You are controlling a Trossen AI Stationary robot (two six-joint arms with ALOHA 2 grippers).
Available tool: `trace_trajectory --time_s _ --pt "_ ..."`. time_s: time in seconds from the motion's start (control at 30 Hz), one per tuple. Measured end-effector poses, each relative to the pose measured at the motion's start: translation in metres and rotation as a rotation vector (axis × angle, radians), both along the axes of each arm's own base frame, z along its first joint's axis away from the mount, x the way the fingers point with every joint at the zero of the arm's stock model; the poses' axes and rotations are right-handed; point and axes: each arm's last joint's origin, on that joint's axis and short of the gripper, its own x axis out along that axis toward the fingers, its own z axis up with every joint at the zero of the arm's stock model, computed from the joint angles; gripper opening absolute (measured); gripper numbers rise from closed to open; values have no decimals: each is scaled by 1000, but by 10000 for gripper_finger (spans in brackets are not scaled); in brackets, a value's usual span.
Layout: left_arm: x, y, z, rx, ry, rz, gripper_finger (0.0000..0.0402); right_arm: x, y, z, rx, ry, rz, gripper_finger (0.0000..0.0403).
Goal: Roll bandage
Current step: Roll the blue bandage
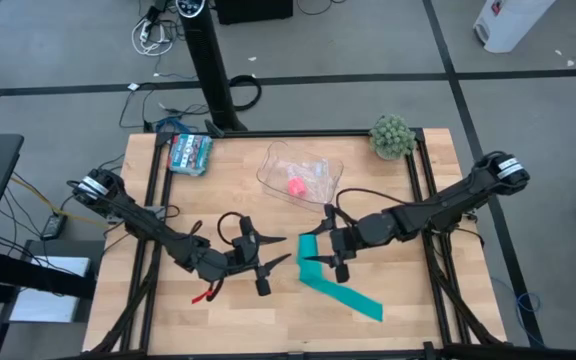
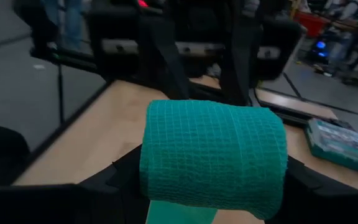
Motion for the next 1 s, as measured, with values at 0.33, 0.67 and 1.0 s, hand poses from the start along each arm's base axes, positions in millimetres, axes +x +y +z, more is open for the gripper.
trace_trajectory --time_s 0.33,0.67,1.0 --pt "-1 3 -4 114 67 96 240 18 1 -21 -92 -17 -210 230" --pt "-4 2 -3 245 114 151 229 20 -2 -11 -95 -62 -334 230" --pt "13 -5 9 354 148 219 229 36 8 -11 -87 -63 -380 231"
